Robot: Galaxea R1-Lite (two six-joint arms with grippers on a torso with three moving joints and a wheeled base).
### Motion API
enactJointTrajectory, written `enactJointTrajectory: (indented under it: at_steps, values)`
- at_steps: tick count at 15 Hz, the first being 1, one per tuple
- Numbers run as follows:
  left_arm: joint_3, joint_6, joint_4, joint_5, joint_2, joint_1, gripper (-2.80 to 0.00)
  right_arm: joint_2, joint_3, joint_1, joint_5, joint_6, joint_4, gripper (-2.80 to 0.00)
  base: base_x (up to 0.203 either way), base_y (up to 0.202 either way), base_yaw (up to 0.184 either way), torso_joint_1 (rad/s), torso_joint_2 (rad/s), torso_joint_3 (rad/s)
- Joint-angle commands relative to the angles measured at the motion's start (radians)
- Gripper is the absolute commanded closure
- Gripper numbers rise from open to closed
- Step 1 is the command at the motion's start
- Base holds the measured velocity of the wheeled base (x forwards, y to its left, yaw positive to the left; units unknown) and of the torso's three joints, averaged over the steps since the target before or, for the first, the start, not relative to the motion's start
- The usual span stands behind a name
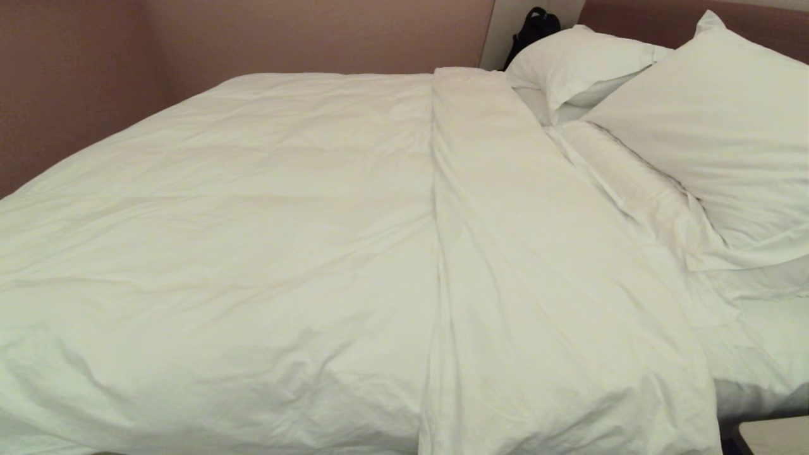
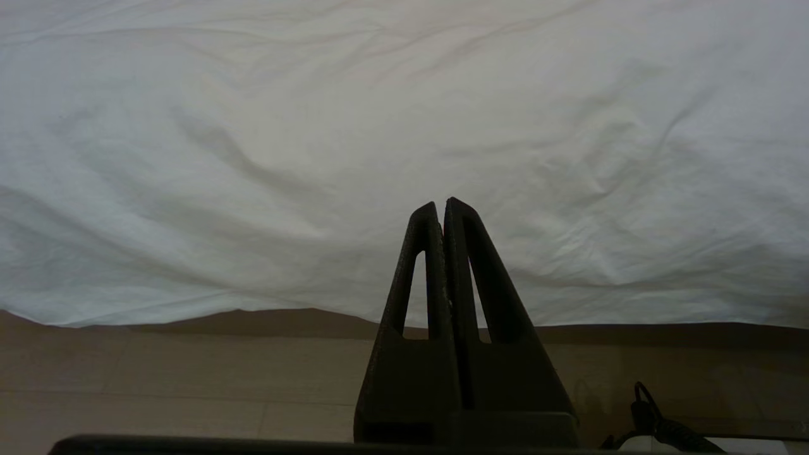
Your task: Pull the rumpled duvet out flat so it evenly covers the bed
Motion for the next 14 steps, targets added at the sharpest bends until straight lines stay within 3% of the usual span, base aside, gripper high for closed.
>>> enactJointTrajectory:
  at_steps: [1,14]
  values:
    - [0.000,0.000,0.000,0.000,0.000,0.000,0.00,0.000,0.000,0.000,0.001,0.000,0.000,0.00,0.000,0.000,0.000,0.000,0.00,0.000]
    - [0.000,0.000,0.000,0.000,0.000,0.000,0.00,0.000,0.000,0.000,0.000,0.001,0.000,0.00,0.000,0.000,0.000,0.000,0.00,0.000]
